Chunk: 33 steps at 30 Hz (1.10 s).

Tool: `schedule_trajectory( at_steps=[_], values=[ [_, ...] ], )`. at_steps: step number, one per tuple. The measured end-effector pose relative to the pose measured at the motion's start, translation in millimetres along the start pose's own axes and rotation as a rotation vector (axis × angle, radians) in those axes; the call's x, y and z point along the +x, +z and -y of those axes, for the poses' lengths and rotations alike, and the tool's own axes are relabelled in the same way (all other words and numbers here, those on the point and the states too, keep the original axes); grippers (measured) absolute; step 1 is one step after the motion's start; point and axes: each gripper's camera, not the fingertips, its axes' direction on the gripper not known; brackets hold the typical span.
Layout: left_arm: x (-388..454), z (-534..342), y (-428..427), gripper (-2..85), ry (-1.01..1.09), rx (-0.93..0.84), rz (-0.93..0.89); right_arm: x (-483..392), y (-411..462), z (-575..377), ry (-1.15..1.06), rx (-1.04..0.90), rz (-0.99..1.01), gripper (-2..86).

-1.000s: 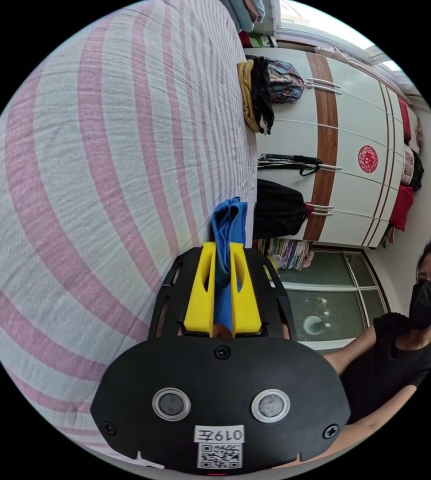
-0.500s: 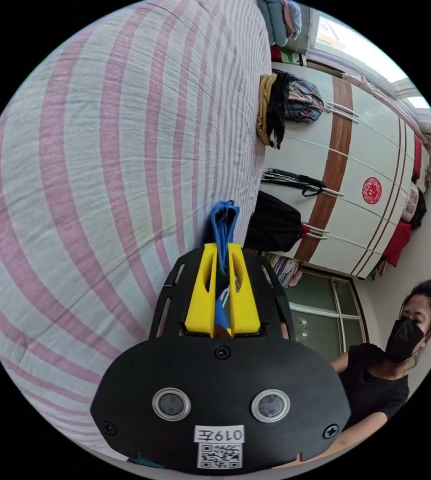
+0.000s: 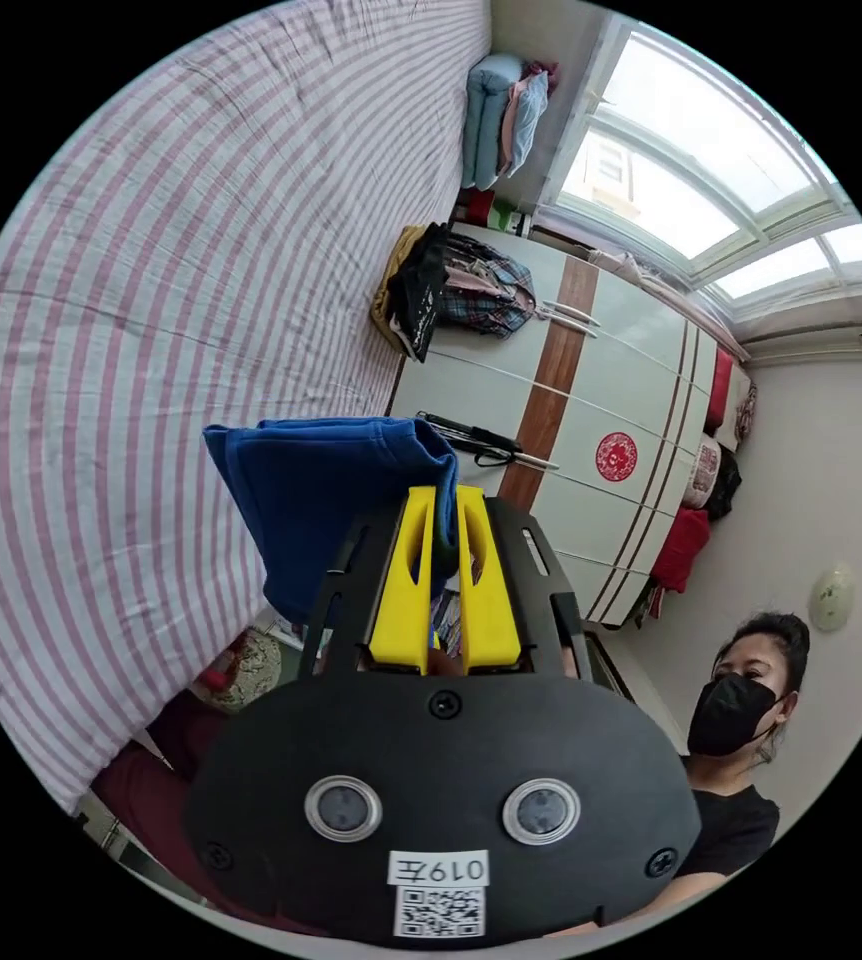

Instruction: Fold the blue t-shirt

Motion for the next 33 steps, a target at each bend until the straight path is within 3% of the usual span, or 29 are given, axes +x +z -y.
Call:
schedule_trajectory(
  at_steps=[6,11,19,26,33],
  values=[
    [34.3,-73.8,49.5,1.5,-0.018,0.124,-0.059,-70.1,-56.1,101.6,-0.159,-0.15,-0.043,-0.5],
    [42.3,-109.1,139.7,1.5,-0.022,0.262,-0.128,-96.4,-99.0,222.5,-0.235,-0.265,-0.069,-0.5],
    [22.7,-112.4,300.1,1.6,-0.022,0.504,-0.182,-80.6,-146.5,510.1,-0.198,-0.556,-0.11,-0.4],
    [12.4,-51.4,416.5,1.6,-0.078,0.615,-0.193,-67.0,-124.7,711.4,-0.195,-0.694,-0.184,-0.2],
    [28.8,94.3,467.1,1.6,0.024,0.629,-0.179,-67.9,-8.9,913.3,-0.342,-0.729,-0.182,0.0]
  ],
)
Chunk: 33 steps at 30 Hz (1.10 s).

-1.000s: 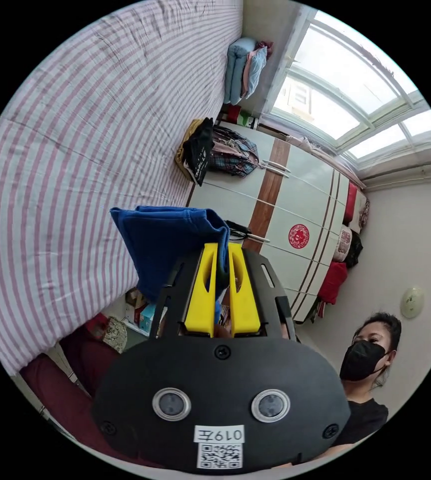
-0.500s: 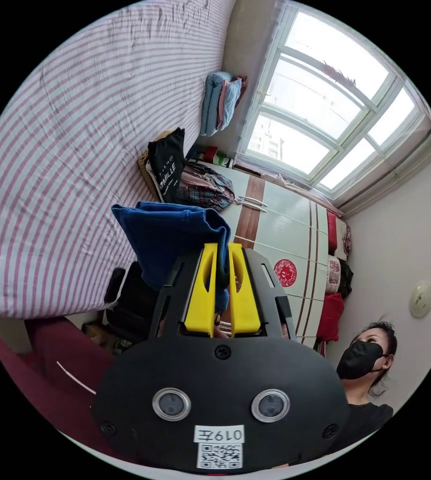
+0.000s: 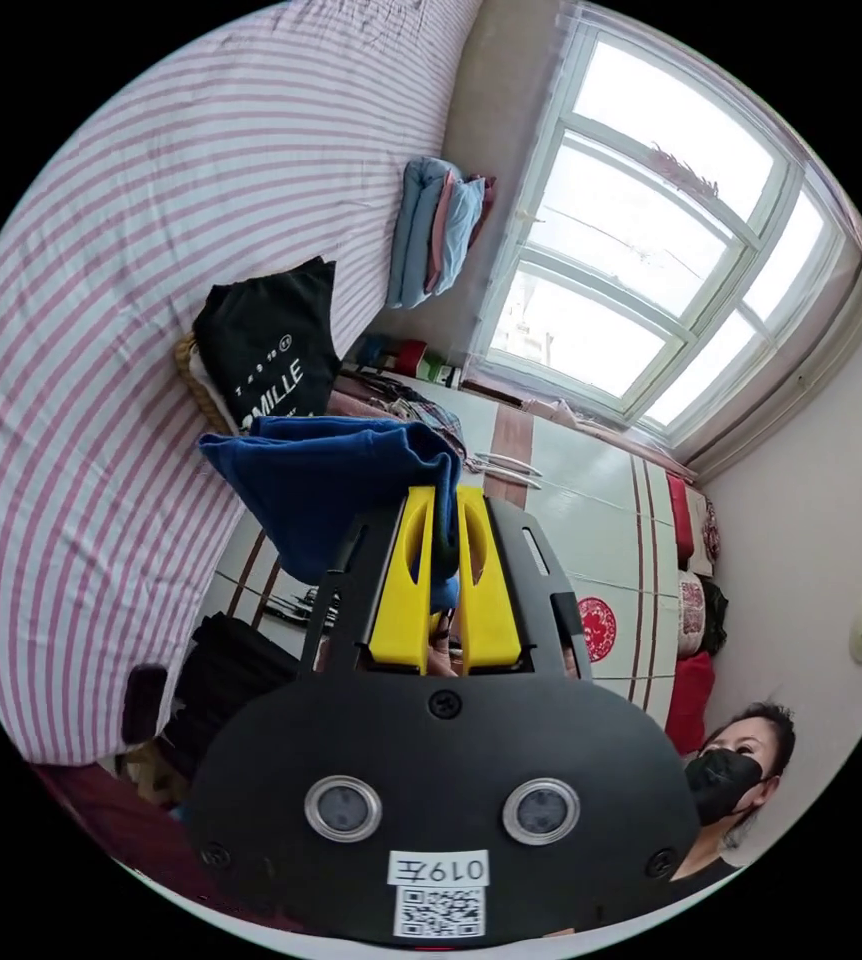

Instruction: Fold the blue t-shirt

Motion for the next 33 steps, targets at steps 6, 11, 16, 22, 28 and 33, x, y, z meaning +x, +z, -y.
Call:
schedule_trajectory(
  at_steps=[6,11,16,22,28,33],
  values=[
    [7.0,83.1,92.9,1.5,0.247,0.047,-0.057,48.9,-3.2,163.5,-0.184,-0.045,-0.024,-0.1],
    [-73.6,122.4,142.0,1.3,0.221,0.065,0.08,175.5,-6.2,232.0,-0.066,-0.134,-0.135,0.0],
    [-142.9,122.0,162.5,1.3,0.092,0.061,0.298,324.6,-8.6,239.0,0.215,-0.197,-0.296,0.4],
    [-154.3,128.1,183.8,1.4,0.063,0.021,0.375,372.6,-15.0,251.3,0.286,-0.213,-0.304,0.5],
    [-154.6,139.1,210.4,1.6,0.025,-0.001,0.438,386.0,-8.2,277.5,0.289,-0.27,-0.362,0.8],
    [-154.3,141.7,233.7,1.8,0.031,-0.024,0.534,396.3,-5.0,291.1,0.289,-0.288,-0.434,1.5]
  ],
)
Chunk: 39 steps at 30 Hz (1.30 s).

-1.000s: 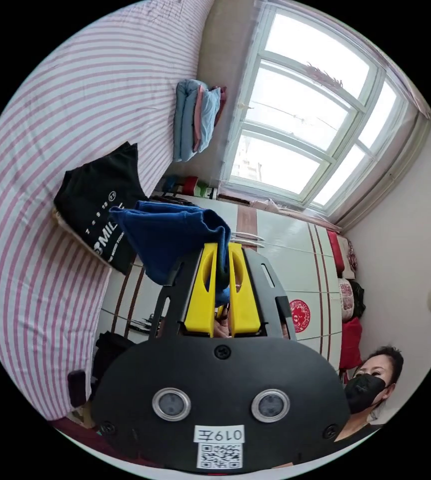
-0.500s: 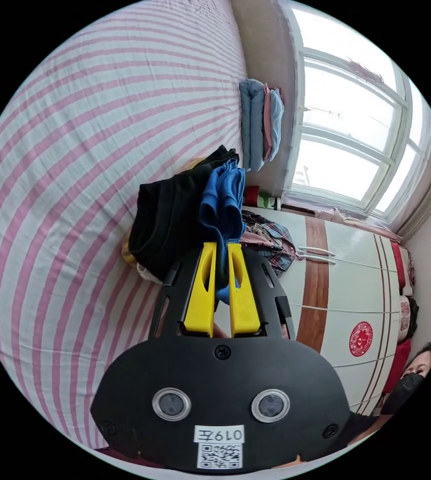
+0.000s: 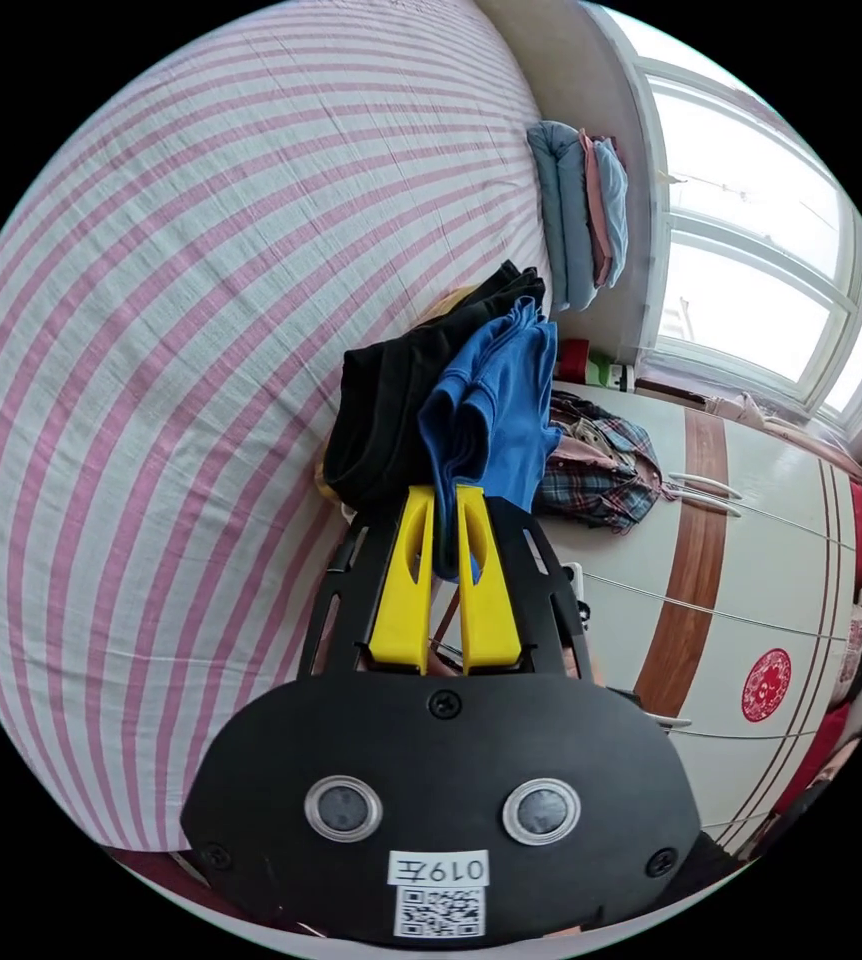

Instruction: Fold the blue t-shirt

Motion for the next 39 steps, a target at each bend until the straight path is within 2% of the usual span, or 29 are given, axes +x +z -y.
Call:
schedule_trajectory(
  at_steps=[7,12,16,20,23,26,29,32,39],
  values=[
    [-0.7,4.3,29.1,1.9,-0.029,-0.005,-0.039,-3.7,0.8,17.2,-0.057,0.011,-0.165,7.3],
    [-0.4,-4.2,28.5,1.9,-0.003,0.053,-0.075,-13.8,-0.8,15.7,-0.136,-0.026,-0.201,9.0],
    [41.1,-21.5,25.3,1.5,0.235,0.13,0.145,-33.5,-0.3,5.9,-0.243,-0.034,-0.353,8.0],
    [108.6,-39.7,70.5,1.2,0.613,0.076,0.383,-51.3,9.3,-6.1,-0.351,-0.052,-0.469,8.2],
    [139.6,-48.6,118.3,0.9,0.811,0.014,0.543,-61.6,12.6,-12.9,-0.38,-0.068,-0.528,7.2],
    [144.3,-47.5,156.8,0.7,0.874,-0.022,0.719,-68.5,9.9,-21.4,-0.392,-0.081,-0.555,3.5],
    [132.1,-42.9,178.5,0.7,0.849,-0.055,0.828,-75.0,5.7,-31.9,-0.375,-0.065,-0.568,1.6],
    [117.0,-43.9,188.3,0.6,0.822,-0.09,0.821,-83.4,6.7,-44.6,-0.373,-0.05,-0.6,1.1],
    [105.7,-63.1,200.2,0.5,0.846,-0.035,0.858,-112.1,-2.9,-93.7,-0.402,0.025,-0.655,3.7]
  ],
)
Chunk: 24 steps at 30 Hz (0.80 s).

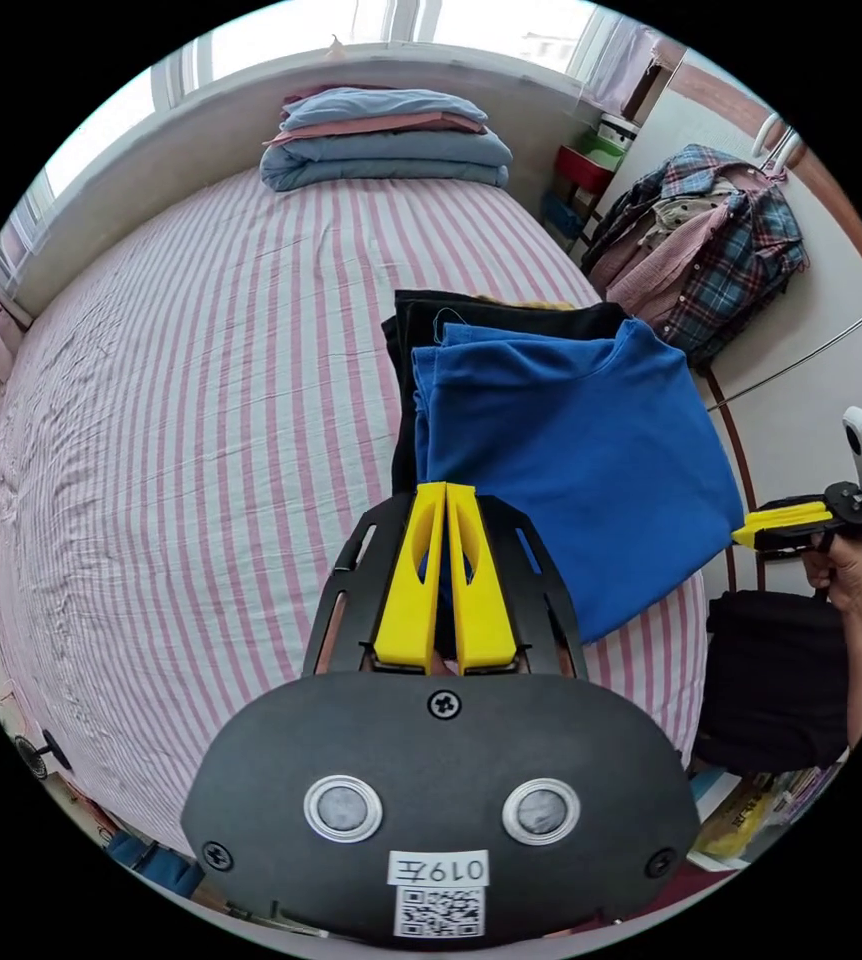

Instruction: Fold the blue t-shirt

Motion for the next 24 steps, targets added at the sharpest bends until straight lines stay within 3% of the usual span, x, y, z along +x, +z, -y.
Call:
schedule_trajectory(
  at_steps=[7,18,24],
  values=[
    [33.1,-15.1,-6.4,0.6,0.093,0.172,0.055,-59.6,-65.8,-34.1,-0.066,0.239,-0.302,5.0],
    [64.4,-40.1,73.1,0.5,0.166,-0.003,0.134,-126.0,-63.2,-72.8,-0.168,0.193,-0.567,-0.6],
    [78.4,-71.3,104.6,0.4,0.228,-0.064,0.216,-134.3,-89.2,-104.9,-0.127,0.177,-0.586,-0.7]
  ],
)
